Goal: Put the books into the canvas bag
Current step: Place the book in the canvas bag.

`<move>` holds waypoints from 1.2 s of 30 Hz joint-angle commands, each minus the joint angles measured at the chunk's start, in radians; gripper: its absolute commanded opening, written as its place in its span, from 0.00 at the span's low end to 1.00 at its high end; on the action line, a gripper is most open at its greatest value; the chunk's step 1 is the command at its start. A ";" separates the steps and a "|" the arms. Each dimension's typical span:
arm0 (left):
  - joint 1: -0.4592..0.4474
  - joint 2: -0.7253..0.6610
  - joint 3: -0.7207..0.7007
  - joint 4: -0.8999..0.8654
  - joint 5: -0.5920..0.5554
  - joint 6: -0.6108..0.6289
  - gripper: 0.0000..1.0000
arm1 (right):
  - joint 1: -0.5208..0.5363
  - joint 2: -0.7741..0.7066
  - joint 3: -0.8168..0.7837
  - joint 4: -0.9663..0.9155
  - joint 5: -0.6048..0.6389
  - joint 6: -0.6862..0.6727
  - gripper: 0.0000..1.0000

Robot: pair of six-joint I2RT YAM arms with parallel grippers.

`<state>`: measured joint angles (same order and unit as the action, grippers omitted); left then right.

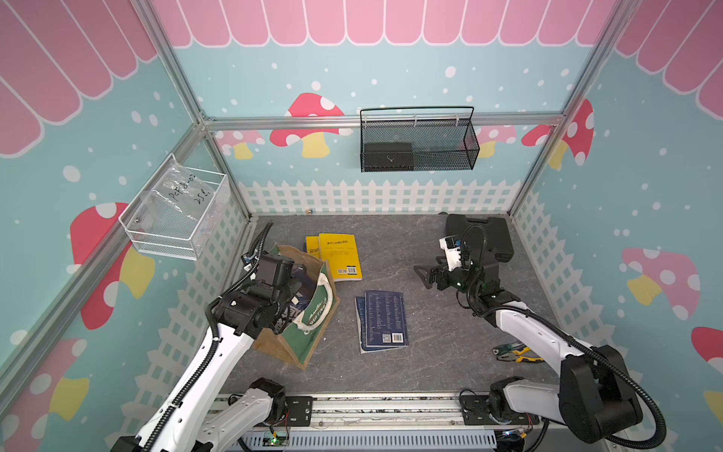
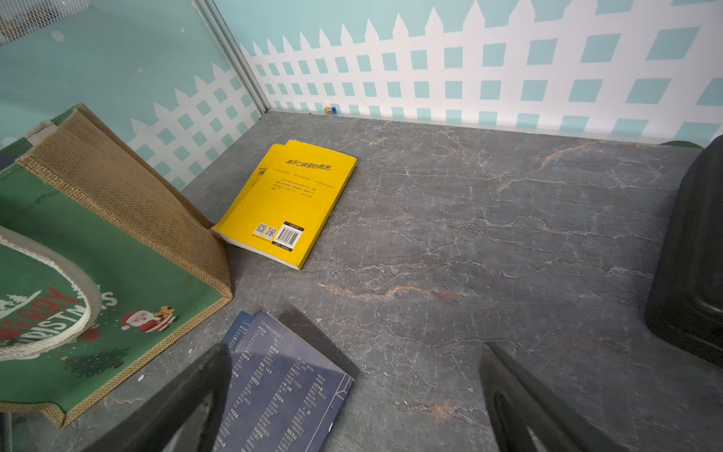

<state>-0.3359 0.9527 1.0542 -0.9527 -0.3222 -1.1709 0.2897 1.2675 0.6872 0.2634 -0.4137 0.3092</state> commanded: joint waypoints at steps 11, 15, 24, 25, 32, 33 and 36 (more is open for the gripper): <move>-0.002 -0.017 -0.101 0.095 0.029 -0.107 0.07 | 0.033 0.030 0.020 -0.042 -0.001 -0.039 1.00; 0.001 -0.010 -0.114 0.079 0.042 -0.113 0.12 | 0.043 0.051 0.043 -0.089 0.015 -0.053 1.00; 0.007 -0.009 -0.082 -0.008 0.024 -0.122 0.44 | 0.063 0.056 0.065 -0.163 0.048 -0.112 1.00; 0.010 -0.009 -0.074 -0.020 0.019 -0.121 0.48 | 0.065 0.058 0.067 -0.166 0.040 -0.114 1.00; 0.023 0.003 0.040 -0.151 -0.056 -0.053 0.71 | 0.076 0.069 0.076 -0.182 0.010 -0.117 1.00; 0.026 0.007 0.065 -0.180 -0.074 -0.038 0.74 | 0.075 0.074 0.078 -0.184 0.003 -0.116 0.99; 0.029 0.010 0.130 -0.221 -0.105 0.008 0.81 | 0.075 0.085 0.080 -0.185 -0.014 -0.110 0.99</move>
<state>-0.3145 0.9646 1.1229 -1.1061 -0.3531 -1.2110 0.3603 1.3334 0.7368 0.0975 -0.3988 0.2176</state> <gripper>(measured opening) 0.804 0.995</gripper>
